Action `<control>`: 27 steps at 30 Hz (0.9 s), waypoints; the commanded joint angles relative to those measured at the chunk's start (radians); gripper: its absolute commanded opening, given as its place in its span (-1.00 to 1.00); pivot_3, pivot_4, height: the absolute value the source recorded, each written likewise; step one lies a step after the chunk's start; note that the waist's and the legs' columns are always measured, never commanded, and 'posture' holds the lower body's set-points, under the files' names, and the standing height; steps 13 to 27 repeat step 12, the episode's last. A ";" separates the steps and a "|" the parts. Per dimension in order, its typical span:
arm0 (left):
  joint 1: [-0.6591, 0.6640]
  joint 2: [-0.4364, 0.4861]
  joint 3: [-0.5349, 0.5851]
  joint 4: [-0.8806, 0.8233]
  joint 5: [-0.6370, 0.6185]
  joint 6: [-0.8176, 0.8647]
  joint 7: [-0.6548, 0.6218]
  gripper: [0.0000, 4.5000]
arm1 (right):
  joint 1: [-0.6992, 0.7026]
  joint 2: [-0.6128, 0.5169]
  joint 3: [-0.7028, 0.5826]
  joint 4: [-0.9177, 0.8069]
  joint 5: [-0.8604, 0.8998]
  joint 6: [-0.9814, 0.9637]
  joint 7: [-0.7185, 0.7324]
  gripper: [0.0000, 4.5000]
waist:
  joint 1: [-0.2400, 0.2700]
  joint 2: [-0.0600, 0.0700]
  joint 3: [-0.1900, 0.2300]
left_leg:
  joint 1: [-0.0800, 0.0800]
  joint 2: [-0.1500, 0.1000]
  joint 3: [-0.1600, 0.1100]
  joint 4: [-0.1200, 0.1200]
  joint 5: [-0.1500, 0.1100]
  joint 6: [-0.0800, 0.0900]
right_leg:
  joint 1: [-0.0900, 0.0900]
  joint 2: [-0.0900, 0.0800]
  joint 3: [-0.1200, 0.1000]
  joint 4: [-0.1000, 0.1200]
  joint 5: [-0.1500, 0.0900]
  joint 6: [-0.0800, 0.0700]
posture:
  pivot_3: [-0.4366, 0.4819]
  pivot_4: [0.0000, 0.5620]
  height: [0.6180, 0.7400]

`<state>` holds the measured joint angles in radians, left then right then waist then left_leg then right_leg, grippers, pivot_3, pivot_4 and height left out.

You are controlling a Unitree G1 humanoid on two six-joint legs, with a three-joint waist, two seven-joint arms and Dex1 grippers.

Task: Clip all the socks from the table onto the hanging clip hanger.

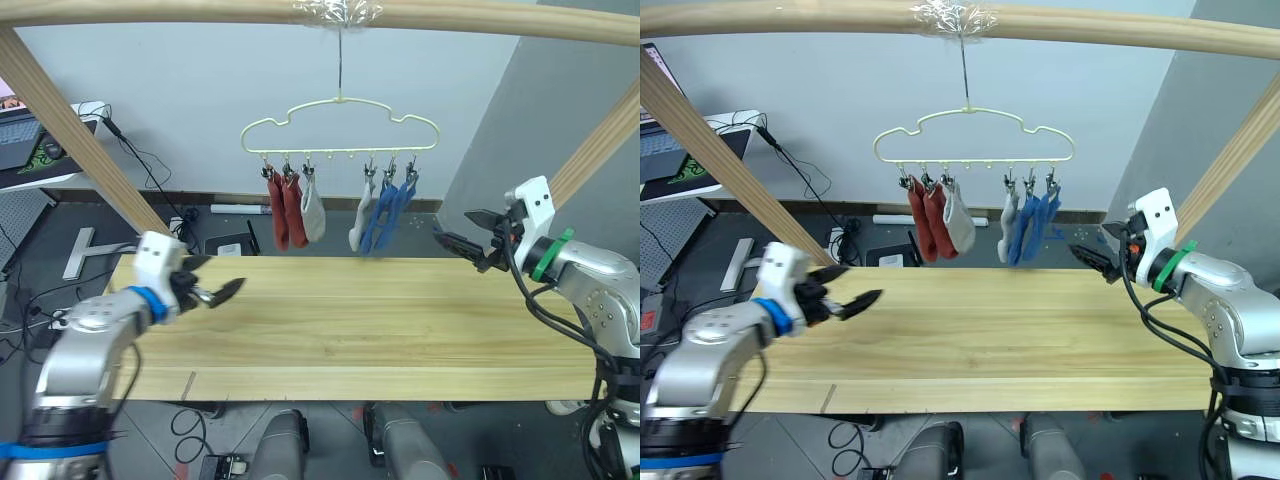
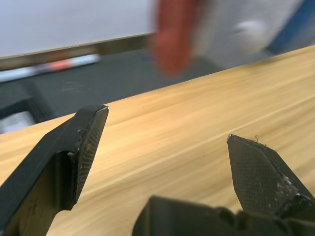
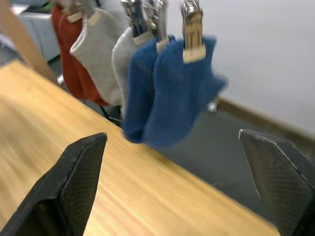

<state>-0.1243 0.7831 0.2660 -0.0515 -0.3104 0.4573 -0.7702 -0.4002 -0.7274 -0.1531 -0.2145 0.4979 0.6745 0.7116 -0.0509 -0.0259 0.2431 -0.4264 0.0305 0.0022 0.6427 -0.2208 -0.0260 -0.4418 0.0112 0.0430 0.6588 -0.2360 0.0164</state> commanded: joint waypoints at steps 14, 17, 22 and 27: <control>0.025 0.073 0.106 0.034 -0.036 -0.066 -0.089 0.98 | 0.110 -0.050 -0.057 0.013 -0.024 -0.158 0.127 1.00 | 0.023 -0.001 0.000 | 0.000 0.000 0.000 0.001 0.000 0.000 | 0.000 -0.004 -0.002 0.001 0.000 0.000 | 0.05 -0.29 1.00; 0.025 0.073 0.106 0.034 -0.036 -0.066 -0.089 0.98 | 0.110 -0.050 -0.057 0.013 -0.024 -0.158 0.127 1.00 | 0.023 -0.001 0.000 | 0.000 0.000 0.000 0.001 0.000 0.000 | 0.000 -0.004 -0.002 0.001 0.000 0.000 | 0.05 -0.29 1.00; 0.025 0.073 0.106 0.034 -0.036 -0.066 -0.089 0.98 | 0.110 -0.050 -0.057 0.013 -0.024 -0.158 0.127 1.00 | 0.023 -0.001 0.000 | 0.000 0.000 0.000 0.001 0.000 0.000 | 0.000 -0.004 -0.002 0.001 0.000 0.000 | 0.05 -0.29 1.00; 0.025 0.073 0.106 0.034 -0.036 -0.066 -0.089 0.98 | 0.110 -0.050 -0.057 0.013 -0.024 -0.158 0.127 1.00 | 0.023 -0.001 0.000 | 0.000 0.000 0.000 0.001 0.000 0.000 | 0.000 -0.004 -0.002 0.001 0.000 0.000 | 0.05 -0.29 1.00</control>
